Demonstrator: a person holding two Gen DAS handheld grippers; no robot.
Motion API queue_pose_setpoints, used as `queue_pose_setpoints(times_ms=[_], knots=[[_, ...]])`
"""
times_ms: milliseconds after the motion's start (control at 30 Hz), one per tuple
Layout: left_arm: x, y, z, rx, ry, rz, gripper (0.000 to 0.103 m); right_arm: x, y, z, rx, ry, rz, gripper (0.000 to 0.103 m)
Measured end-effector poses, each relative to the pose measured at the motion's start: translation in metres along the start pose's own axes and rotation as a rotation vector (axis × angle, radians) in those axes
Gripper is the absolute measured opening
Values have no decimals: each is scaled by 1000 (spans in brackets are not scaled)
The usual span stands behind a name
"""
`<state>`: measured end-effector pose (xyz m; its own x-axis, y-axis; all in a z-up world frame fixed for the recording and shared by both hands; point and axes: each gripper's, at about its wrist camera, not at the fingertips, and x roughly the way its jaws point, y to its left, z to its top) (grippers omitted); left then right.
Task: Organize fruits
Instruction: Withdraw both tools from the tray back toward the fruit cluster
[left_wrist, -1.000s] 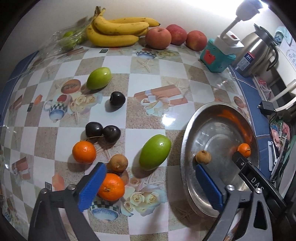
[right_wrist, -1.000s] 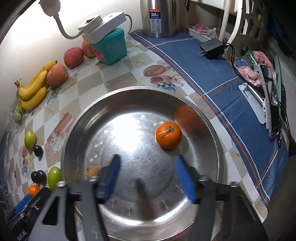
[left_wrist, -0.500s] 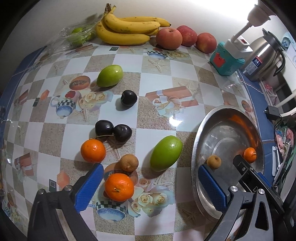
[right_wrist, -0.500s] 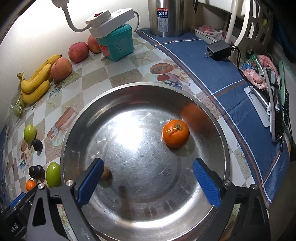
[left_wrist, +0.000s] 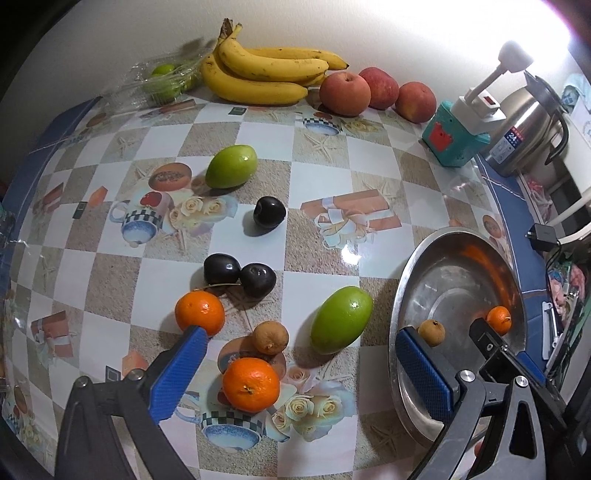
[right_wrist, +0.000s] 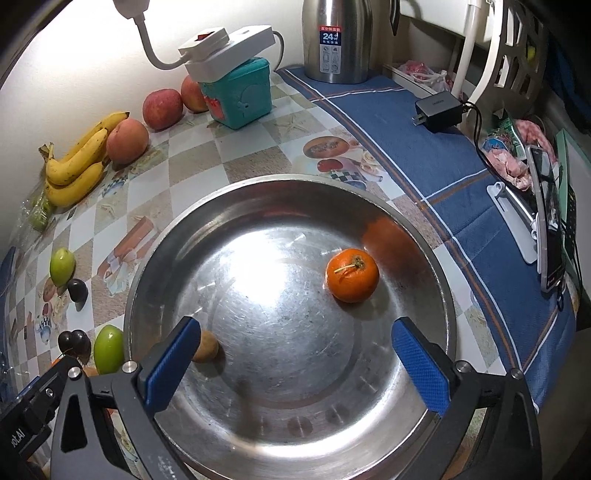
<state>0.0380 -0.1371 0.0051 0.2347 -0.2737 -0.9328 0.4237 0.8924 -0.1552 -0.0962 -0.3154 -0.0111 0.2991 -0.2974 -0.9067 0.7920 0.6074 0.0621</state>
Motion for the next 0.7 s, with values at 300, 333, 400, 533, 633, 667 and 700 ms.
queue_pose_setpoints(times_ms=[300,333,400,533,633,667,700], knots=[[-4,23,6,-59,-7,-18,103,-4,11,-3,-37,-36,29,103],[-4,26,7,-69,-5,-24,103,-4,11,-3,-31,-38,33,103],[-4,34,8,-91,1,-40,103,-6,10,-3,-13,-46,51,103],[-7,46,10,-90,-9,-41,103,-14,17,-4,-31,-93,81,103],[-13,57,13,-73,-34,-26,103,-18,27,-6,-58,-106,105,103],[-15,60,14,-67,-44,-19,103,-19,31,-7,-67,-105,118,103],[-17,64,15,-60,-57,-9,103,-20,34,-8,-74,-105,128,103]])
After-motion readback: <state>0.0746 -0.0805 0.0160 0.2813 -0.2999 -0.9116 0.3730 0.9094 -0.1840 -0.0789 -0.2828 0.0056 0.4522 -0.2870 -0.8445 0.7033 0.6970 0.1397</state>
